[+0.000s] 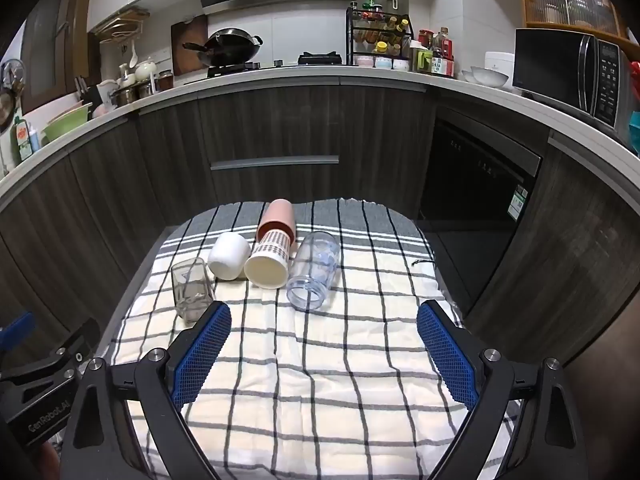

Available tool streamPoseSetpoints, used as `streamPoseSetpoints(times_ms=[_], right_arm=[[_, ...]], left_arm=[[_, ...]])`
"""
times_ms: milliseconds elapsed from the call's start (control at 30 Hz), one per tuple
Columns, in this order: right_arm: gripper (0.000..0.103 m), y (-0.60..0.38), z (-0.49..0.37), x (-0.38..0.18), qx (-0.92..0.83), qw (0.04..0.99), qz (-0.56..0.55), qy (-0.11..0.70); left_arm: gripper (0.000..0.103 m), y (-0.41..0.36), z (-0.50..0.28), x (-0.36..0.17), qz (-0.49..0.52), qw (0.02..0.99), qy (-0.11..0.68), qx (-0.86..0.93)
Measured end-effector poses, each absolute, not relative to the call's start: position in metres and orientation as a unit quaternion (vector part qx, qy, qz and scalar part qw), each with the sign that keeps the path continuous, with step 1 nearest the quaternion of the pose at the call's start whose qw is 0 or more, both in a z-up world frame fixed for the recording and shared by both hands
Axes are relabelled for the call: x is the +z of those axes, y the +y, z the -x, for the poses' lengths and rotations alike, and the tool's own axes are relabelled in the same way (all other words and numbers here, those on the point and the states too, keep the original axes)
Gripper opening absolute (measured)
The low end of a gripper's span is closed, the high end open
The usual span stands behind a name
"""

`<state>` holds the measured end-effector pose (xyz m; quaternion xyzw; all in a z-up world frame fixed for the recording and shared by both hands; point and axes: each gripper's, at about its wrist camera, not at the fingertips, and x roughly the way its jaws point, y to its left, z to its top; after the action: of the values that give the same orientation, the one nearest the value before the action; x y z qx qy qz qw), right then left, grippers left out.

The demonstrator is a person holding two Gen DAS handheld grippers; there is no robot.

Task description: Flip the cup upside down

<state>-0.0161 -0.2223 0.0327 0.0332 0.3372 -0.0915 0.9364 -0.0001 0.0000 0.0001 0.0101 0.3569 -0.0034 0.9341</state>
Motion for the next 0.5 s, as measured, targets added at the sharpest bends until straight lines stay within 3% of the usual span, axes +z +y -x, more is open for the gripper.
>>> streamPoseSetpoints(times_ms=[500], right_arm=[[0.094, -0.2229, 0.0142, 0.0338, -0.091, 0.936, -0.035, 0.338]], left_arm=[[0.103, 0.0, 0.0013, 0.0006, -0.009, 0.933, 0.36, -0.005]])
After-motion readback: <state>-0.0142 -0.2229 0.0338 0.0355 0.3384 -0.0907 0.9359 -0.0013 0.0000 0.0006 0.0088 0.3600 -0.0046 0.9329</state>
